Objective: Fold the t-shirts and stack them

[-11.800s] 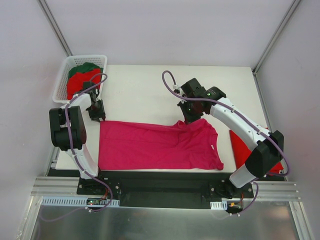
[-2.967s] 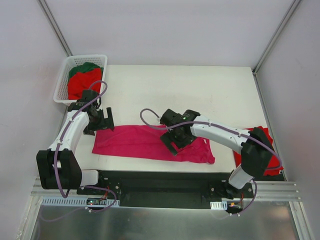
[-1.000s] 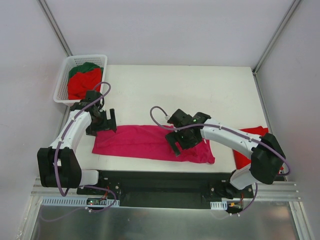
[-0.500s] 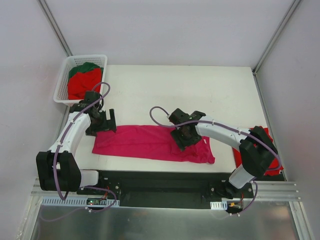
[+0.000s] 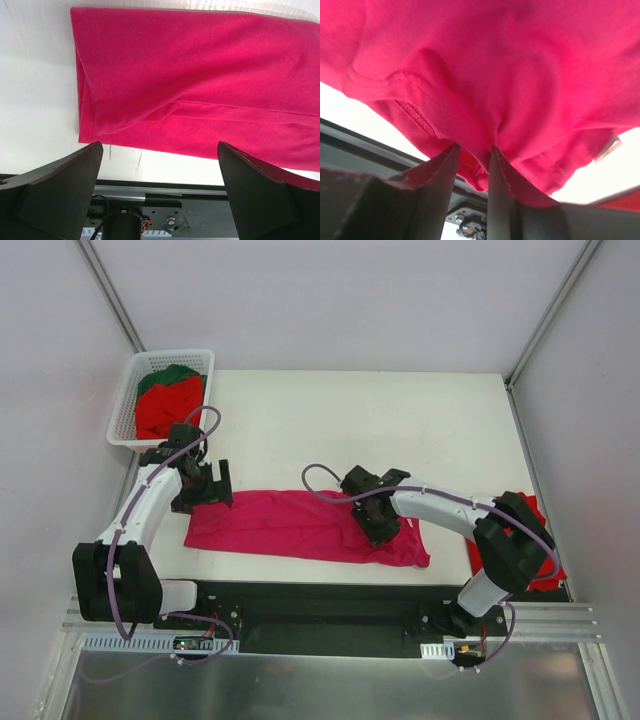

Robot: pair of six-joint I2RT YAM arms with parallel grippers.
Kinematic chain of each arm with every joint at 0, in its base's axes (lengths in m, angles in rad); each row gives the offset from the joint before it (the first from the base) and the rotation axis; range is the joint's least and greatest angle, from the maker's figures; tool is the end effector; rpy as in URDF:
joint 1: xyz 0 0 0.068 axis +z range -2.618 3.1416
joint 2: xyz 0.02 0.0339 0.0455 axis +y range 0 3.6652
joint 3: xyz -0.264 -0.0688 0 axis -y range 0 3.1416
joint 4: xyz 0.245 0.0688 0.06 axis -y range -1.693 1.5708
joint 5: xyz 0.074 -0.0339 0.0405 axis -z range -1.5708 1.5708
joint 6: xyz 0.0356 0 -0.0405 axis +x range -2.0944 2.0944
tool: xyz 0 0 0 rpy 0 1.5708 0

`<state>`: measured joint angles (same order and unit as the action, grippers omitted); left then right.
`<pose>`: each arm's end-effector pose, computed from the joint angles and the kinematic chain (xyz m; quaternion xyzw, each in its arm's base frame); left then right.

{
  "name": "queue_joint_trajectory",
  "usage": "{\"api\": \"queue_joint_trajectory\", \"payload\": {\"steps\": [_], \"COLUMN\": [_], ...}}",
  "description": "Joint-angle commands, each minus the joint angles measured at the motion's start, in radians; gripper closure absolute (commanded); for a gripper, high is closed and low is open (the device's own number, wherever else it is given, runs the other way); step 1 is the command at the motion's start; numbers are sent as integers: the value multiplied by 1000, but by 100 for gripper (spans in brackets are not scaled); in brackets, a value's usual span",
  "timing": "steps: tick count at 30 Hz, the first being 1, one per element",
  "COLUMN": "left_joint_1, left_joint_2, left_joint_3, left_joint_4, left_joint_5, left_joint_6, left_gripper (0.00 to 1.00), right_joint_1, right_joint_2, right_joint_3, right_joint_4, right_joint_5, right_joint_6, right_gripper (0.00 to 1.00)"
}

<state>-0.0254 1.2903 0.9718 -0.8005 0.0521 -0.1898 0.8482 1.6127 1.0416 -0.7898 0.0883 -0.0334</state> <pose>0.2461 -0.0081 0.2489 -0.0742 0.9715 -0.0493 0.2199 0.1957 0.2173 0.1883 -0.4197 0.9005 0.0012 0.1135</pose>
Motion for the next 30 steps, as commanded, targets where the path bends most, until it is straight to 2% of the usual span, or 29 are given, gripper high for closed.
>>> {"api": "queue_joint_trajectory", "payload": {"steps": [1, 5, 21, 24, 27, 28, 30], "left_joint_1": [-4, -4, -5, -5, -5, -5, -5], "left_joint_2": [17, 27, 57, 55, 55, 52, 50], "left_joint_3": [28, 38, 74, 73, 70, 68, 68], "left_joint_4": [-19, -19, -20, -20, -20, -20, -20], "left_joint_5": [14, 17, 18, 18, 25, 26, 29], "left_joint_6": [18, 16, 19, 20, 16, 15, 13], "left_gripper": [1, 1, 1, 1, 1, 1, 1], "right_joint_1": [5, 12, 106, 115, 118, 117, 118], "right_joint_2": [-53, -73, -99, -99, -109, -112, -120], "right_joint_3": [-11, -11, -34, -35, -26, -20, 1], "right_joint_4": [-32, -54, -106, -115, -132, -143, -149], "right_joint_5": [-39, -76, -127, -108, -52, -44, -29], "right_joint_6": [16, 21, 67, 69, 73, 73, 70], "right_gripper": [71, 99, 98, 88, 63, 3, 4]}}
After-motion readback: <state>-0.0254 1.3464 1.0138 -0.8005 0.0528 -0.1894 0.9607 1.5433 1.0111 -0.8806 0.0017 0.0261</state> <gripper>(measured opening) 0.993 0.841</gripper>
